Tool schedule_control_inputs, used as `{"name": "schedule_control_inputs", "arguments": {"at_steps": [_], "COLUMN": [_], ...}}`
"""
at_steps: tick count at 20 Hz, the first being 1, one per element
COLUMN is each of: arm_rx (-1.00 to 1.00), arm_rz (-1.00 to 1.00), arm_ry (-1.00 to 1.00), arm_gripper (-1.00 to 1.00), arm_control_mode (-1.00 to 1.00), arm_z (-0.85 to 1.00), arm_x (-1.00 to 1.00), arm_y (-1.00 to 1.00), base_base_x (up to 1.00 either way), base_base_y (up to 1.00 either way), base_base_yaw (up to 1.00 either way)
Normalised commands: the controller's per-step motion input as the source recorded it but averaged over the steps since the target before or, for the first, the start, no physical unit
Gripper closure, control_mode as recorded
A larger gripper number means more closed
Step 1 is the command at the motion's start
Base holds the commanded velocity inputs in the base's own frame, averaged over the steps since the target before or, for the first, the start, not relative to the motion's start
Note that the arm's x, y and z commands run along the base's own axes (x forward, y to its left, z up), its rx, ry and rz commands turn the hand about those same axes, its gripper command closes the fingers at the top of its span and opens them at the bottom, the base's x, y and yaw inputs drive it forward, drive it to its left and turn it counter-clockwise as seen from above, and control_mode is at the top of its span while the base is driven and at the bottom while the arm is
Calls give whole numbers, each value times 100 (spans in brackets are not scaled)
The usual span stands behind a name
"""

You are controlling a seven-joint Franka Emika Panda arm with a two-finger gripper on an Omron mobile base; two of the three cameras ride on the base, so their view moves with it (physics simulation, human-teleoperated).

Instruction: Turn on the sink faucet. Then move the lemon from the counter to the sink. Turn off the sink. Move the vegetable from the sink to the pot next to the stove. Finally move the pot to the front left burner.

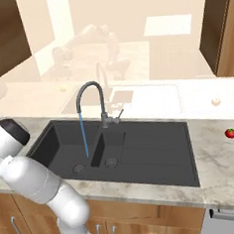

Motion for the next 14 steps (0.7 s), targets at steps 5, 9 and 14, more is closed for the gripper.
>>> {"name": "schedule_control_inputs", "arguments": {"at_steps": [5, 9, 14], "arm_rx": [0, 0, 0], "arm_rz": [0, 0, 0], "arm_ry": [0, 0, 0], "arm_gripper": [-100, -100, -100], "arm_control_mode": [-100, -100, -100], "arm_z": [-19, -13, -7], "arm_x": [0, 1, 0], "arm_y": [-5, -8, -19], "base_base_x": [0, 0, 0], "base_base_y": [0, 0, 0], "base_base_yaw": [0, 0, 0]}}
